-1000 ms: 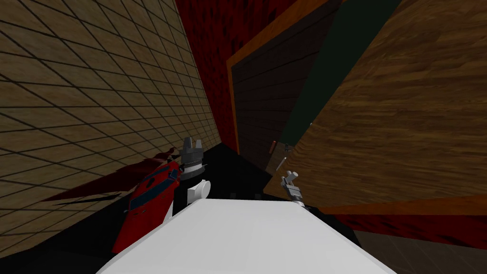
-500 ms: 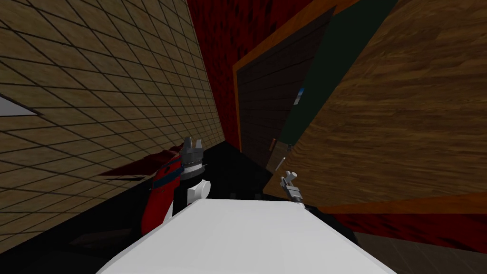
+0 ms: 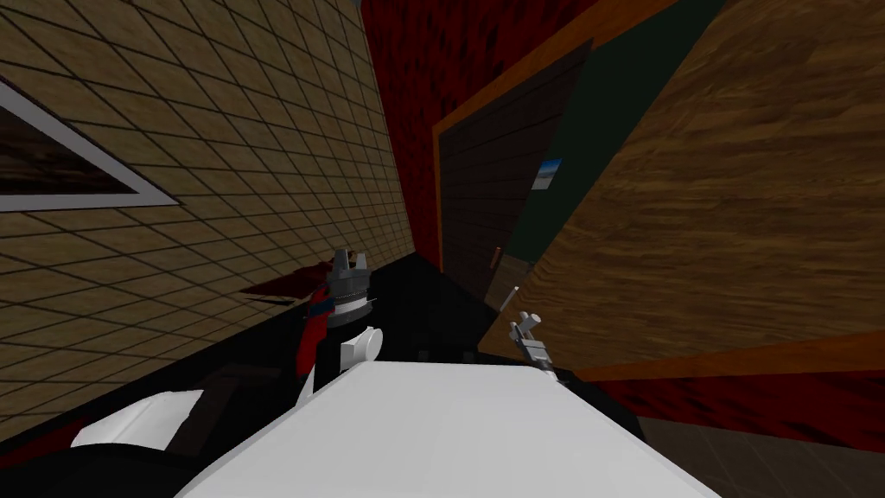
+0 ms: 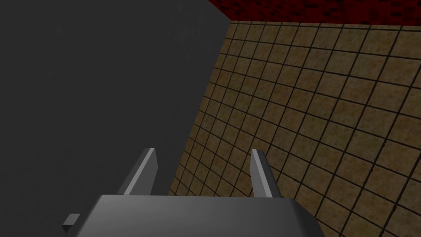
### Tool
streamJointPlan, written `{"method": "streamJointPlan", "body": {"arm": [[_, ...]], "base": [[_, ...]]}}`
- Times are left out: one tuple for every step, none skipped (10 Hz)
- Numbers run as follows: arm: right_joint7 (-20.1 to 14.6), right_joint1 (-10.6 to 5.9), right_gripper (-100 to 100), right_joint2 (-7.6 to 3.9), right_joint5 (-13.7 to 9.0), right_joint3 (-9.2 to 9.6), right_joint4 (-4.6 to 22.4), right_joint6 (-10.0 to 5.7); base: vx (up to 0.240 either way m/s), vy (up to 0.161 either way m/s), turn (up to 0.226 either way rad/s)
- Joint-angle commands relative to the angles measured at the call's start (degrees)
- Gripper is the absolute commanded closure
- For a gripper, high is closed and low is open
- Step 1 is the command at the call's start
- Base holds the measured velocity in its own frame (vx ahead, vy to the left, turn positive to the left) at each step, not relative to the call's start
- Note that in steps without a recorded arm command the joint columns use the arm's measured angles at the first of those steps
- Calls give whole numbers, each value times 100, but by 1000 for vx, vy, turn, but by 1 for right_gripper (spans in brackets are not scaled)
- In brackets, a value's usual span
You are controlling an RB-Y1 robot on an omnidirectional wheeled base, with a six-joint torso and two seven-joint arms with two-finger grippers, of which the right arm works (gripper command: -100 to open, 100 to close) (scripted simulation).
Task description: Pull the door open
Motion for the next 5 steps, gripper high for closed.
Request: {"method": "streamJointPlan", "body": {"arm": [[-89, -2, 100, -61, 44, 40, 20, -98], [-145, -8, 100, -98, 75, 71, 50, -147], [-100, -6, 100, -67, 59, 64, 55, -78], [-174, -1, 100, -101, 91, 127, 130, -152], [-210, -7, 100, -124, 105, 152, 165, -200]], "base": [[-272, -33, 117], [-231, -27, 115], [-97, -7, 18], [-150, -24, 96], [-209, -41, 159]]}}
